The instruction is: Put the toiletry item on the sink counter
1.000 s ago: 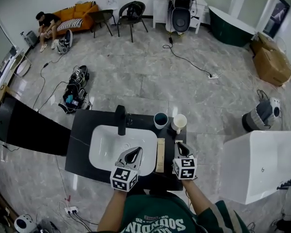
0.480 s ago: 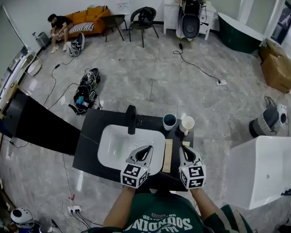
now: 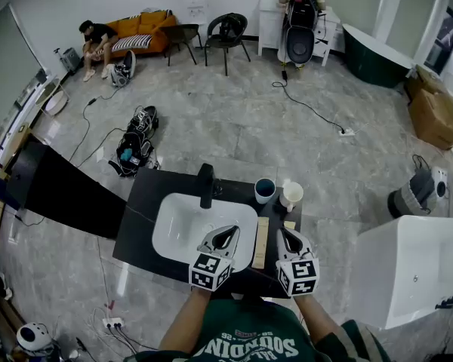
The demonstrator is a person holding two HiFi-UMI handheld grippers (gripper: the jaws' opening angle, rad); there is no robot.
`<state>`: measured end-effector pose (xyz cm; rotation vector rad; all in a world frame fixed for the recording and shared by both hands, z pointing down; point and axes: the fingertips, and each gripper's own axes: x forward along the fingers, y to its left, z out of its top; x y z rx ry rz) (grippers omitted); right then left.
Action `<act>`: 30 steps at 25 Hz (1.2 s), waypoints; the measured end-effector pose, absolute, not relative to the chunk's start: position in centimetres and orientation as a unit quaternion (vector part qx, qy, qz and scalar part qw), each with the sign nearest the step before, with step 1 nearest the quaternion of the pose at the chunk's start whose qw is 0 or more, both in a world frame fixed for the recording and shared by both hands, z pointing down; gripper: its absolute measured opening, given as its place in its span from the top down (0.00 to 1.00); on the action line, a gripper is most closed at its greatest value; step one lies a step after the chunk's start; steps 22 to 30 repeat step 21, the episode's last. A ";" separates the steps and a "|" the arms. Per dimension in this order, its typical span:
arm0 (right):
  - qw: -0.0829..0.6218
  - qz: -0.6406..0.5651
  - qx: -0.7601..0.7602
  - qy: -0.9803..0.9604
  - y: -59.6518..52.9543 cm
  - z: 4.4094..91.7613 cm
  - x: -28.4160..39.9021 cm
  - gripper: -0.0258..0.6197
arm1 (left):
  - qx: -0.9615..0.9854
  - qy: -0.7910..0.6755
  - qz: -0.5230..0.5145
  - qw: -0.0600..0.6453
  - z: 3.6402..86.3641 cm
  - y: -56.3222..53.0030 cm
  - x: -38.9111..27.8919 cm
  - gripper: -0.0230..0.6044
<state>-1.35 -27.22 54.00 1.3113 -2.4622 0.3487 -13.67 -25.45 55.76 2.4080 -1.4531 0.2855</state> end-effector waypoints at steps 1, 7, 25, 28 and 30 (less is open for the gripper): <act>0.164 0.122 0.459 -0.865 -27.2 54.0 -1.4 0.90 | 0.841 -0.508 0.100 0.157 55.8 -25.5 -13.7 0.95; 0.158 0.126 0.463 -0.863 -27.3 54.0 -0.7 0.90 | 0.841 -0.507 0.101 0.159 56.1 -25.3 -13.5 0.95; 0.165 0.129 0.466 -0.860 -26.8 54.6 -0.1 0.90 | 0.838 -0.511 0.099 0.163 56.5 -25.0 -13.7 0.95; 0.165 0.129 0.466 -0.860 -26.8 54.6 -0.1 0.90 | 0.838 -0.511 0.099 0.163 56.5 -25.0 -13.7 0.95; 0.165 0.129 0.466 -0.860 -26.8 54.6 -0.1 0.90 | 0.838 -0.511 0.099 0.163 56.5 -25.0 -13.7 0.95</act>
